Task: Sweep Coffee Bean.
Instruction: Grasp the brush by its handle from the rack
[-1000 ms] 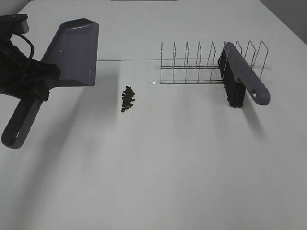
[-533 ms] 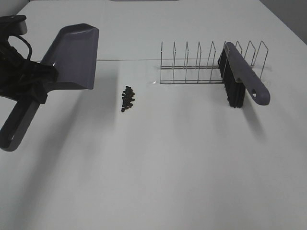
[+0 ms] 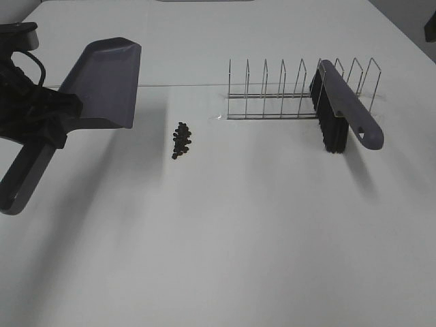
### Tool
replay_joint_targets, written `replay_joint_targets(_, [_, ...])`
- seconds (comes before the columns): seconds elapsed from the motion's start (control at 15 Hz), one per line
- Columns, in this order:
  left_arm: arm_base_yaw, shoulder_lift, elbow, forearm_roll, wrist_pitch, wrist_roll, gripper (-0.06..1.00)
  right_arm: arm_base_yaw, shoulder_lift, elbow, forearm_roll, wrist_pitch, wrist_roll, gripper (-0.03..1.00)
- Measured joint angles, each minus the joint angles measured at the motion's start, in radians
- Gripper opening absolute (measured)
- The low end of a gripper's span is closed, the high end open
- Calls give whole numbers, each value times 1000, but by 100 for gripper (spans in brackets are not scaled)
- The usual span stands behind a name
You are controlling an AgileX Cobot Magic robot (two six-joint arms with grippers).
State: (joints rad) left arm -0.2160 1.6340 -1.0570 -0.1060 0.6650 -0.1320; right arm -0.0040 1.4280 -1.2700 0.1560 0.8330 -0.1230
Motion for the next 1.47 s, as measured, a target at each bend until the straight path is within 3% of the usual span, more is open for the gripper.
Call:
replay_joint_targets(0.13, [0, 0, 0, 0, 0, 0, 36, 0, 178, -147, 0, 118, -2, 68])
replay_joint_targets(0.33, [0, 0, 0, 0, 0, 0, 36, 10, 352, -305, -3, 199, 2, 67])
replay_joint_targets(0.47, [0, 0, 0, 0, 0, 0, 36, 70, 533, -495, -21, 312, 39, 67])
replay_joint_targets(0.67, [0, 0, 0, 0, 1, 0, 36, 112, 663, -663, -46, 369, 84, 67])
replay_joint_targets(0.93, [0, 0, 0, 1, 1, 0, 36, 119, 841, -887, -80, 381, 159, 65])
replay_joint_targets(1.13, [0, 0, 0, 1, 1, 0, 36, 119, 967, -1004, -107, 384, 182, 58])
replay_joint_targets(1.47, [0, 0, 0, 1, 1, 0, 36, 119, 1061, -1031, -121, 384, 186, 48])
